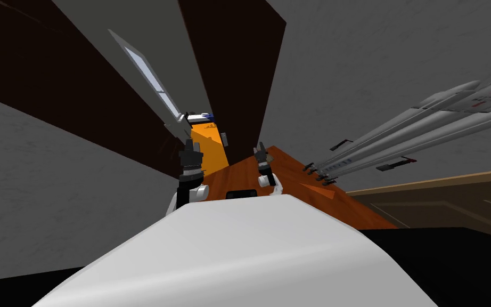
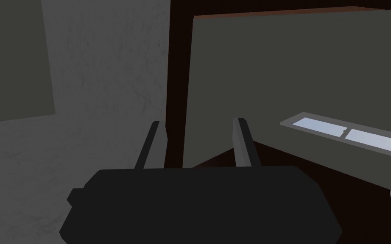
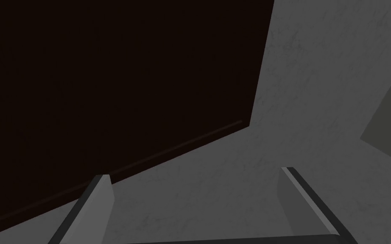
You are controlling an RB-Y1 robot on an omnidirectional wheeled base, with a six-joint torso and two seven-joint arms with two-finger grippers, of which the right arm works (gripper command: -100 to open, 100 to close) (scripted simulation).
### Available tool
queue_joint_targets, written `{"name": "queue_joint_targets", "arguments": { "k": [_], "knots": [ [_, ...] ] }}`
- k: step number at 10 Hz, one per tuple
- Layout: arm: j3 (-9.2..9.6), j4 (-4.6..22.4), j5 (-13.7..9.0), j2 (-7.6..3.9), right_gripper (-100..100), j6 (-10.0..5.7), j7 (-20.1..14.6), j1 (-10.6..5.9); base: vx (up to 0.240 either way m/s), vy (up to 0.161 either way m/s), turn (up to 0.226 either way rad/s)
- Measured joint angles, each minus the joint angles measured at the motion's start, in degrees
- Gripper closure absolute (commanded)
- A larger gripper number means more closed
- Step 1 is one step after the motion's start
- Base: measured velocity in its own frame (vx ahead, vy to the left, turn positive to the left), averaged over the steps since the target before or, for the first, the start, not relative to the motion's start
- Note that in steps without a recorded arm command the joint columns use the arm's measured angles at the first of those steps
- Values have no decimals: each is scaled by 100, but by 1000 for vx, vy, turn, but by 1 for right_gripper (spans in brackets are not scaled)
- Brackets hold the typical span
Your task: Push the door open
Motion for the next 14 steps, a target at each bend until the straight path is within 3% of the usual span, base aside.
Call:
{"name": "queue_joint_targets", "arguments": {
  "k": [3, 6, 8, 12, 14],
  "knots": [
    [323, 371, 16, -46, -100, 51, -71, -227, 117, 78, -134],
    [649, 923, 41, -25, -100, 65, -123, -574, 132, 99, -169],
    [858, 1241, 27, -101, -100, 136, -223, -827, 96, 120, -111],
    [1215, 1576, 45, -156, -100, 227, -308, -1041, 78, 66, -99],
    [1369, 1873, 54, -142, -100, 216, -335, -1211, 71, 70, -102]
  ]
}}
